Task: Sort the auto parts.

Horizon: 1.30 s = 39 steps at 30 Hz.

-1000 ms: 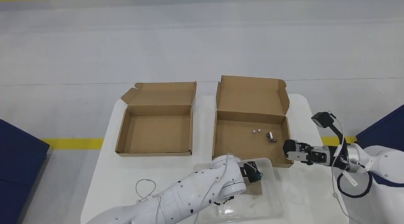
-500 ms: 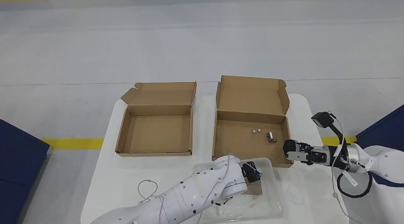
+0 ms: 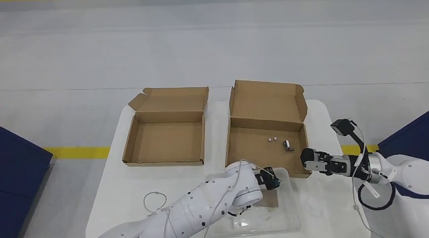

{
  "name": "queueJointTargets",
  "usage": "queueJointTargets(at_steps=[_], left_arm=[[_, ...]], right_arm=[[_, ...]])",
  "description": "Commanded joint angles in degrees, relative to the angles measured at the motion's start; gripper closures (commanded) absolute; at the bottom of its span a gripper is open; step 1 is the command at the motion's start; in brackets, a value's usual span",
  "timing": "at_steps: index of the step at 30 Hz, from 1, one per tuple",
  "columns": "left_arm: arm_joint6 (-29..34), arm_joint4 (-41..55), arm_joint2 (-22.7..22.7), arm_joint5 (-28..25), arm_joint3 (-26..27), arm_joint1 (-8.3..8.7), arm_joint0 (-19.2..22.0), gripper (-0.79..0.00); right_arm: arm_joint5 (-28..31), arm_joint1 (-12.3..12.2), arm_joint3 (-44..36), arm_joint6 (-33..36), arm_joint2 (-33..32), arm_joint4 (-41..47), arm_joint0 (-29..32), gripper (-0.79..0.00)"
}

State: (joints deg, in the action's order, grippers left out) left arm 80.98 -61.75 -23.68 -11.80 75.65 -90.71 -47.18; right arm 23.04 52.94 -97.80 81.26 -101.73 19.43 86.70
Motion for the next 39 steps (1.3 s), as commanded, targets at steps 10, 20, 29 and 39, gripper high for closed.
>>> queueJointTargets(at_steps=[10,20,29,39], left_arm=[[5.5,4.3,-9.5,-6.0,21.8,5.67,-8.2,0.0],[-2.6,9.6,-13.8,-9.0,21.0,6.47,-9.8,0.0],[-20.8,29.5,-29.2,-32.3,18.6,12.06,-15.4,0.0],[-34.5,36.0,-27.7,-46.0,9.5,16.64,-11.8,0.0]], right_arm=[[0.0,0.0,0.0,0.0,0.0,0.0,0.0,-0.785],[0.0,0.0,0.0,0.0,0.0,0.0,0.0,-0.785],[0.0,0.0,0.0,0.0,0.0,0.0,0.0,-0.785],[0.0,0.0,0.0,0.0,0.0,0.0,0.0,-0.785]])
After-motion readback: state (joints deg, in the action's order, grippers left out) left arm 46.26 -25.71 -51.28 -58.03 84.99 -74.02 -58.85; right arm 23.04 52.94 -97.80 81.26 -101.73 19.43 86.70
